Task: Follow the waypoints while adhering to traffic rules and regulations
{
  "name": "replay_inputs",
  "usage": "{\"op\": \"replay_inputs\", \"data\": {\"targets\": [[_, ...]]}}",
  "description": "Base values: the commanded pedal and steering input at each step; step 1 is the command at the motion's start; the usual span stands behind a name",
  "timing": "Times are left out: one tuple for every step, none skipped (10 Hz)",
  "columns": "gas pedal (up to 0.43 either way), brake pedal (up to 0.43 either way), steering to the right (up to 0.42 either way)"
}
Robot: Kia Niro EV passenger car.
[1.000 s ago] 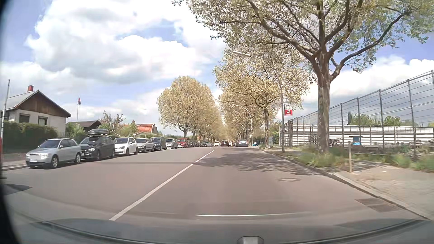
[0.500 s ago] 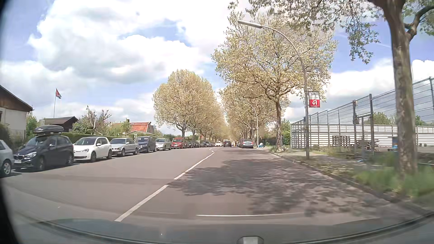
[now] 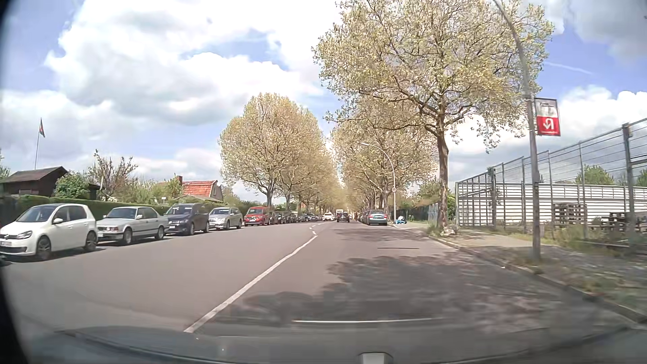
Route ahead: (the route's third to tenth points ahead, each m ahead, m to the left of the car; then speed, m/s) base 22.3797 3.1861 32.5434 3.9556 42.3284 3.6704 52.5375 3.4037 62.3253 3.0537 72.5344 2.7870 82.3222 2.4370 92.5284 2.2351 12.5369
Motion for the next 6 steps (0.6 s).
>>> {"op": "replay_inputs", "data": {"targets": [[0.22, 0.024, -0.002], [0.22, 0.024, -0.001], [0.22, 0.024, -0.001], [0.22, 0.024, -0.001], [0.22, 0.024, 0.001], [0.22, 0.024, 0.002]]}}
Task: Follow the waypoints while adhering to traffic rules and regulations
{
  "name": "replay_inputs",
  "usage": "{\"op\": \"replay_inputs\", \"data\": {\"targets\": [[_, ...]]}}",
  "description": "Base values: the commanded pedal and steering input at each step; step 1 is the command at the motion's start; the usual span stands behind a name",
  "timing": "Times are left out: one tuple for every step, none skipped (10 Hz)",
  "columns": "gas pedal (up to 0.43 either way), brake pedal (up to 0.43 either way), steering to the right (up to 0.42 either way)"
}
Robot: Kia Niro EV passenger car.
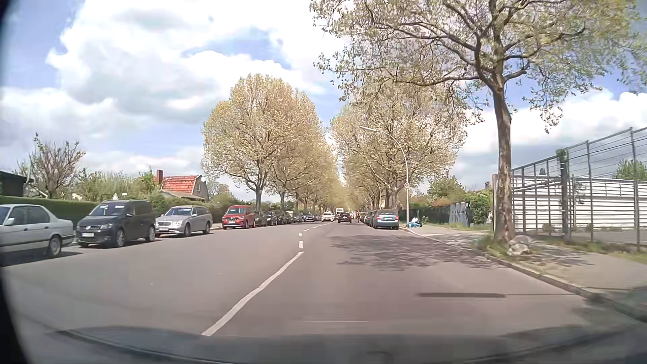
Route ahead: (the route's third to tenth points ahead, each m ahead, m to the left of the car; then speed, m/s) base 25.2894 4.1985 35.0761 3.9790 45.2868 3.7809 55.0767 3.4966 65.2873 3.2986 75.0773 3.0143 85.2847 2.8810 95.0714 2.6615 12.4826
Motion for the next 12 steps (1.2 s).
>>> {"op": "replay_inputs", "data": {"targets": [[0.22, 0.024, 0.003], [0.22, 0.024, 0.003], [0.197, 0.024, 0.002], [0.169, 0.024, 0.001], [0.138, 0.024, 0.001], [0.13, 0.024, 0.001], [0.13, 0.024, 0.001], [0.138, 0.024, 0.001], [0.138, 0.024, 0.001], [0.138, 0.024, 0.001], [0.138, 0.024, 0.001], [0.177, 0.024, 0.001]]}}
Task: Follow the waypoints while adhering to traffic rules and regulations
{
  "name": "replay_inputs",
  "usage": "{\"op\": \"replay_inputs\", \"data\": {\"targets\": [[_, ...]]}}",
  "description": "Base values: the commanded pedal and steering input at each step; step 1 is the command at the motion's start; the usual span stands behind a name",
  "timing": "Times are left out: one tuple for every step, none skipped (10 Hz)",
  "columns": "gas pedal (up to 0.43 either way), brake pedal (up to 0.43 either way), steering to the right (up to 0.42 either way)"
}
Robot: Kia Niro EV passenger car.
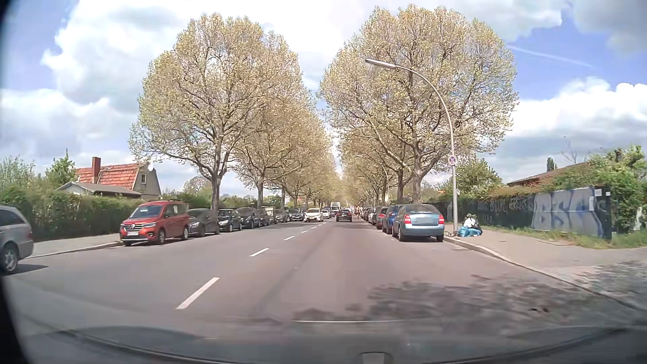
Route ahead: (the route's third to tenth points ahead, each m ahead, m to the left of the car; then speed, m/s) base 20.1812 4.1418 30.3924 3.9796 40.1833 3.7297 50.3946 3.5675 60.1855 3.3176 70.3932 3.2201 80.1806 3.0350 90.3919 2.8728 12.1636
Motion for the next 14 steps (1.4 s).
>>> {"op": "replay_inputs", "data": {"targets": [[0.209, 0.024, 0.001], [0.209, 0.024, 0.001], [0.209, 0.024, 0.001], [0.197, 0.024, 0.001], [0.138, 0.024, 0.001], [0.0, 0.024, 0.001], [0.0, 0.024, 0.001], [0.0, 0.024, 0.001], [0.0, 0.024, 0.001], [0.0, 0.024, 0.001], [0.0, 0.024, 0.0], [0.0, 0.024, 0.0], [0.0, 0.024, 0.0], [0.0, 0.024, 0.001]]}}
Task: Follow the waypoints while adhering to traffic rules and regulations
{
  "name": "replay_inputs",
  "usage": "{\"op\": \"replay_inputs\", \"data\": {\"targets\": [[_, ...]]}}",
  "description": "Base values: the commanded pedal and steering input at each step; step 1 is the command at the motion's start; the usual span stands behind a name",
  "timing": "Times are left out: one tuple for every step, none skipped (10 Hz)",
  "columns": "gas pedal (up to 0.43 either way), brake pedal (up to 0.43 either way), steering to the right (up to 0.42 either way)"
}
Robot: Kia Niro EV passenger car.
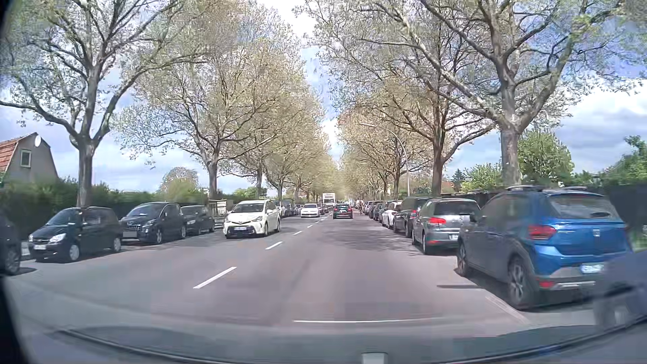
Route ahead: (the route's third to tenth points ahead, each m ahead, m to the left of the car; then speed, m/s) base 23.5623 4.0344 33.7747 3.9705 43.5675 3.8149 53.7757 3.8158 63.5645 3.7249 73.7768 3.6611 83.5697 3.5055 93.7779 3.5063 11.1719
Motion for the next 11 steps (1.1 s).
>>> {"op": "replay_inputs", "data": {"targets": [[0.0, 0.024, 0.001], [0.008, 0.024, 0.001], [0.039, 0.024, 0.004], [0.067, 0.024, 0.005], [0.098, 0.024, 0.002], [0.11, 0.024, 0.001], [0.11, 0.024, 0.001], [0.11, 0.024, 0.002], [0.11, 0.024, 0.001], [0.11, 0.024, 0.001], [0.11, 0.024, 0.002]]}}
